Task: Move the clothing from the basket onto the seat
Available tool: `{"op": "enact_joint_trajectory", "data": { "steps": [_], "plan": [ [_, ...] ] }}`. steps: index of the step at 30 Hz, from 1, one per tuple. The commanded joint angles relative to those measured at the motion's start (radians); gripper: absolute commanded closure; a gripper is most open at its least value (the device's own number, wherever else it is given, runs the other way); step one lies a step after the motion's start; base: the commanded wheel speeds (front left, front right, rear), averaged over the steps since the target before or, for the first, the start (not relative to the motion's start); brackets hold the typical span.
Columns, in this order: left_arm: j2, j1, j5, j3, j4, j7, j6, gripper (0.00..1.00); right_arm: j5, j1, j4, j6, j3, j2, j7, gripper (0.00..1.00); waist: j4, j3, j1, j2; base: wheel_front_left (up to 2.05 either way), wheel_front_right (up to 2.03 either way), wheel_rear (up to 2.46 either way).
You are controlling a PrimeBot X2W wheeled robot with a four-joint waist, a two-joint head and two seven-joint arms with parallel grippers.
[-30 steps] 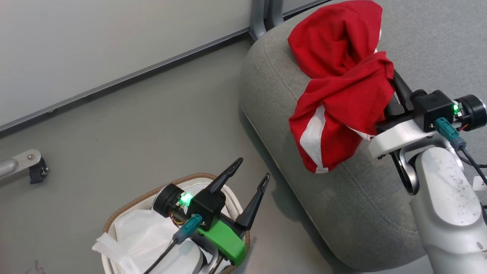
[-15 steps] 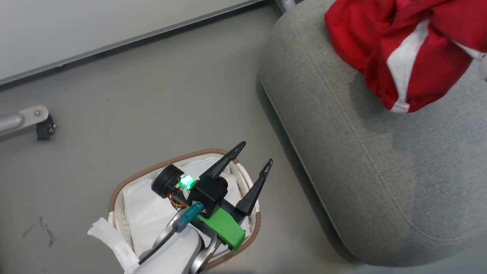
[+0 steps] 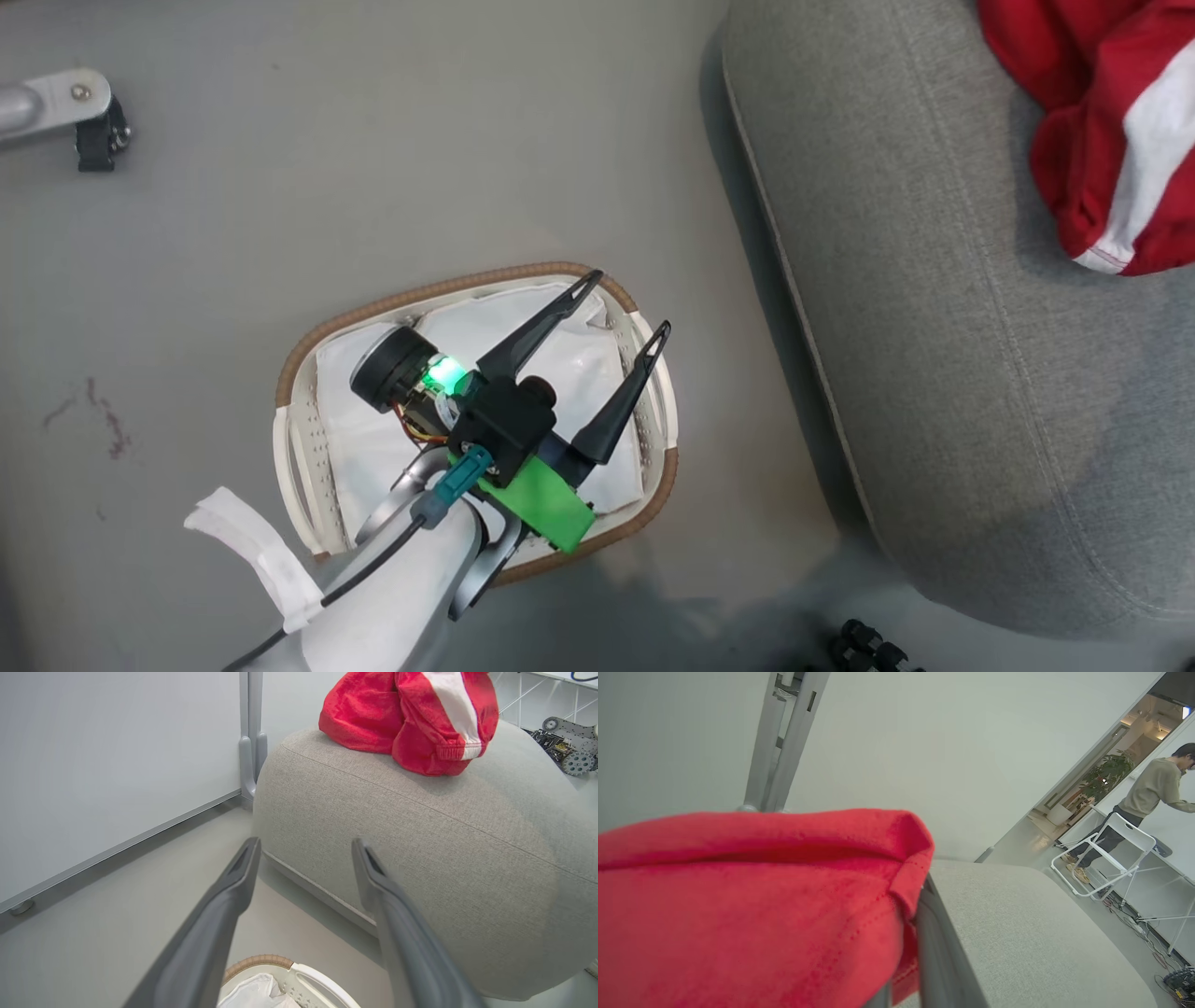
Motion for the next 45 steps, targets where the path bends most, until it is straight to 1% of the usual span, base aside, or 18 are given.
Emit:
{"op": "enact_joint_trajectory", "data": {
  "steps": [1, 6, 8, 10, 11, 12, 16, 22, 25, 27, 32, 35, 39, 42, 45],
  "plan": [
    [0.01, -0.021, 0.008, 0.005, -0.002, -0.001, -0.003, 0.0, -0.01, -0.001, 0.012, -0.001, -0.02, 0.009, -0.002, 1.0, 0.036, 0.085, -0.0002, -0.0001, 0.0, 0.0, 0.0],
    [0.018, -0.032, 0.012, 0.005, 0.002, -0.001, -0.003, 0.0, -0.048, 0.03, 0.046, -0.001, -0.121, 0.048, -0.002, 1.0, 0.017, 0.116, -0.0002, -0.0001, 0.0, 0.0, 0.0],
    [0.025, -0.031, 0.012, 0.005, 0.005, -0.001, -0.003, 0.0, -0.064, 0.039, 0.05, -0.001, -0.146, 0.067, -0.002, 1.0, 0.009, 0.122, -0.0002, -0.0001, 0.0, 0.0, 0.0],
    [0.033, -0.03, 0.011, 0.005, 0.008, -0.001, -0.003, 0.0, -0.074, 0.049, 0.053, -0.001, -0.164, 0.084, -0.002, 0.82, 0.0, 0.123, -0.0002, -0.0001, 0.0, 0.0, 0.0],
    [0.037, -0.028, 0.009, 0.006, 0.009, -0.001, -0.003, 0.0, -0.08, 0.054, 0.048, -0.001, -0.172, 0.096, -0.002, 0.59, -0.006, 0.122, -0.0002, -0.0001, 0.0, 0.0, 0.0],
    [0.041, -0.025, 0.008, 0.007, 0.01, -0.001, -0.003, 0.0, -0.083, 0.057, 0.041, -0.001, -0.178, 0.108, -0.002, 0.0, -0.013, 0.12, -0.0002, -0.0001, 0.0, 0.0, 0.0],
    [0.052, -0.012, 0.004, 0.008, 0.016, -0.001, -0.003, 0.0, -0.086, 0.079, 0.017, -0.001, -0.176, 0.146, -0.002, 0.0, -0.041, 0.104, -0.0002, -0.0001, 0.0, 0.0, 0.0],
    [0.065, 0.007, -0.003, 0.006, 0.024, -0.001, -0.003, 0.0, -0.065, 0.144, -0.032, -0.001, -0.149, 0.18, -0.002, 0.0, -0.087, 0.06, -0.0002, -0.0001, 0.0, 0.0, 0.0],
    [0.068, 0.015, -0.009, 0.007, 0.028, -0.001, -0.003, 0.0, -0.04, 0.185, -0.061, -0.001, -0.126, 0.188, -0.002, 0.0, -0.107, 0.034, -0.0002, -0.0001, 0.0, 0.0, 0.0],
    [0.066, 0.028, -0.016, 0.01, 0.031, -0.001, -0.003, 0.0, -0.017, 0.245, -0.09, -0.001, -0.104, 0.199, -0.002, 0.0, -0.125, 0.005, -0.0002, -0.0001, 0.0, 0.0, 0.0],
    [0.055, 0.043, -0.027, 0.021, 0.028, -0.001, -0.003, 0.0, 0.011, 0.31, -0.111, -0.001, -0.09, 0.187, -0.002, 0.0, -0.142, -0.048, -0.0002, -0.0001, 0.0, 0.0, 0.0],
    [0.043, 0.054, -0.033, 0.031, 0.024, -0.001, -0.003, 0.0, 0.013, 0.324, -0.132, -0.001, -0.089, 0.171, -0.002, 0.0, -0.144, -0.083, -0.0002, -0.0001, 0.0, 0.0, 0.0],
    [0.018, 0.071, -0.04, 0.05, 0.02, -0.001, -0.003, 0.0, 0.01, 0.318, -0.172, -0.001, -0.06, 0.152, -0.002, 0.0, -0.127, -0.141, -0.0002, -0.0001, 0.0, 0.0, 0.0],
    [-0.004, 0.086, -0.045, 0.077, 0.016, -0.001, -0.003, 0.0, 0.012, 0.305, -0.205, -0.001, -0.013, 0.141, -0.002, 0.0, -0.101, -0.184, -0.0002, -0.0001, 0.0, 0.0, 0.0],
    [-0.022, 0.111, -0.049, 0.119, 0.013, -0.001, -0.003, 0.0, 0.022, 0.29, -0.216, -0.001, 0.038, 0.145, -0.002, 0.0, -0.072, -0.226, -0.0002, -0.0001, 0.0, 0.0, 0.0]
  ]
}}
